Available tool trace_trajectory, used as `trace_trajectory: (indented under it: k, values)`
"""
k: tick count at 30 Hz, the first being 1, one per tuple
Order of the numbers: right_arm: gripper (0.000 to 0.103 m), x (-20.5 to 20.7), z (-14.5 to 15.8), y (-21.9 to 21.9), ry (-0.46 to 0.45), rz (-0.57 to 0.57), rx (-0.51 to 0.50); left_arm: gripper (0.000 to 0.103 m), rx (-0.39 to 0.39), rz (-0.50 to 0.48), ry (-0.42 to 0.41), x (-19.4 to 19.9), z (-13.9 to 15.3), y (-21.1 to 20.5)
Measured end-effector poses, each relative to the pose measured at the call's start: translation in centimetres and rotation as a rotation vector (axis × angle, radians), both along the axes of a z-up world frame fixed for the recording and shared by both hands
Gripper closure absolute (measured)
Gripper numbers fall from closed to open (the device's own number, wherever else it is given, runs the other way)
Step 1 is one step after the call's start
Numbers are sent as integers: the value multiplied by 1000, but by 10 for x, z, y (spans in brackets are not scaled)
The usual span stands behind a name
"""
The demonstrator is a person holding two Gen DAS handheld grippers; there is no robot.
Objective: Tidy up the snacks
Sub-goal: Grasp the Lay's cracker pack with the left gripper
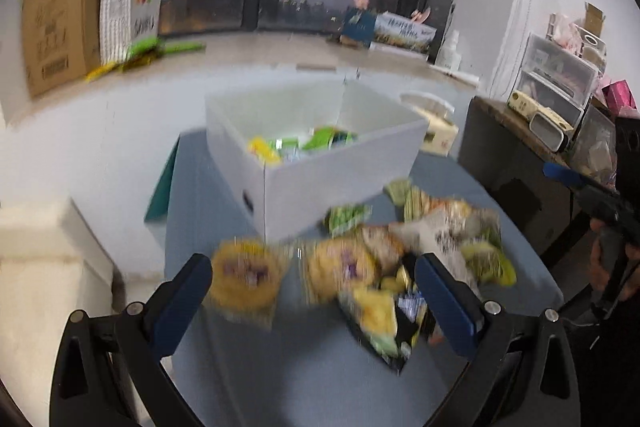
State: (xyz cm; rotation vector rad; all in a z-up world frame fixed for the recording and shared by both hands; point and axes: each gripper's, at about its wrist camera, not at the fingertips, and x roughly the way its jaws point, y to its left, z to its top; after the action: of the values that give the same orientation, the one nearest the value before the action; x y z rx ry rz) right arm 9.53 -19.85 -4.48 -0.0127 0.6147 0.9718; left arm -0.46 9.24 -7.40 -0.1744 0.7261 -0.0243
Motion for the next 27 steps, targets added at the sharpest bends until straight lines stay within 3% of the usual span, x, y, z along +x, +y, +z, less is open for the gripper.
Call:
trace_trajectory:
  k: [7, 14, 20, 27]
  values:
    - [0, -6, -23, -9, 21, -24, -66, 0, -32, 54, 25, -8, -22, 7]
    - [0, -4, -26, -12, 39, -41, -57, 0, -16, 42, 115, 37, -61, 22]
    - [0, -5, -27, -10, 34, -42, -69, 0, 57, 9, 205, 75, -98, 39]
    - [0, -6, -32, -5, 35, -39, -93, 1, 154, -10, 266, 92, -120, 36]
